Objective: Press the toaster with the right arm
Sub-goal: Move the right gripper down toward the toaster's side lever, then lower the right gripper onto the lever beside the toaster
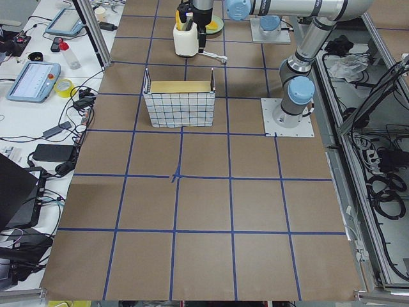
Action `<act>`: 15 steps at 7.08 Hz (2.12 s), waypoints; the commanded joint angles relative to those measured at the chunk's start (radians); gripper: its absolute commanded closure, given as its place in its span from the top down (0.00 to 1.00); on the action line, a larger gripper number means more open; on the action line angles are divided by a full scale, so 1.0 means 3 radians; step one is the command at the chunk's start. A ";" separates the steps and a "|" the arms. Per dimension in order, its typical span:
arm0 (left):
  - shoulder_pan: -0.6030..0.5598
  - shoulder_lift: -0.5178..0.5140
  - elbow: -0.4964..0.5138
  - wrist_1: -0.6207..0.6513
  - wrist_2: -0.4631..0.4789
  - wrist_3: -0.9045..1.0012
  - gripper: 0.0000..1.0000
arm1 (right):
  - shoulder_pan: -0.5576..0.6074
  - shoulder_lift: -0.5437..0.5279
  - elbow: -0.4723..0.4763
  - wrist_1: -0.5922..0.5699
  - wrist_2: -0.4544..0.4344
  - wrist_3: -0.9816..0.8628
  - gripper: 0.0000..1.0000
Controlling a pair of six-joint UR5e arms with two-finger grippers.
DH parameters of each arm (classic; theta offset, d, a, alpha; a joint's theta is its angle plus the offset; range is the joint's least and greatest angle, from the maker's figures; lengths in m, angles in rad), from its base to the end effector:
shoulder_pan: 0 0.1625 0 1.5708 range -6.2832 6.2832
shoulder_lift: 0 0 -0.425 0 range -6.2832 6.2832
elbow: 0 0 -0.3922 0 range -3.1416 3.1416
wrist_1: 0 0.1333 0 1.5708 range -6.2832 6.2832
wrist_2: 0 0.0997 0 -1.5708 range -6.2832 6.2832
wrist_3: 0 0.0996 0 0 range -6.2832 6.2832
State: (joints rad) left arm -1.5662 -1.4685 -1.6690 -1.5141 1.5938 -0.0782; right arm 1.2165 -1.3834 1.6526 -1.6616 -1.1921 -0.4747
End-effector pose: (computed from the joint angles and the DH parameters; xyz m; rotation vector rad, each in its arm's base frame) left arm -0.1289 -0.4550 0.4936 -0.1302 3.1166 -0.0961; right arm -0.0274 -0.5645 0.3670 -0.1173 2.7224 0.0128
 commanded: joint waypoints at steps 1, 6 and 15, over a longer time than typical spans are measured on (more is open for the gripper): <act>0.0000 0.0002 0.0000 0.0000 0.0000 0.0000 1.00 | 0.0000 0.0157 0.0003 -0.0508 0.0037 0.0287 0.00; 0.0000 0.0002 0.0000 0.0000 0.0000 0.0000 1.00 | 0.0000 0.0214 0.0249 -0.0347 0.0384 0.0136 0.00; 0.0000 0.0002 0.0000 0.0000 0.0000 0.0000 1.00 | -0.0220 0.0153 0.0269 0.0185 0.0220 -0.0085 0.00</act>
State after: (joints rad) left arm -1.5662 -1.4680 -1.6690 -1.5141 1.5938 -0.0782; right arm 1.1575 -1.3376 1.7285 -1.6158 -1.1294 -0.4970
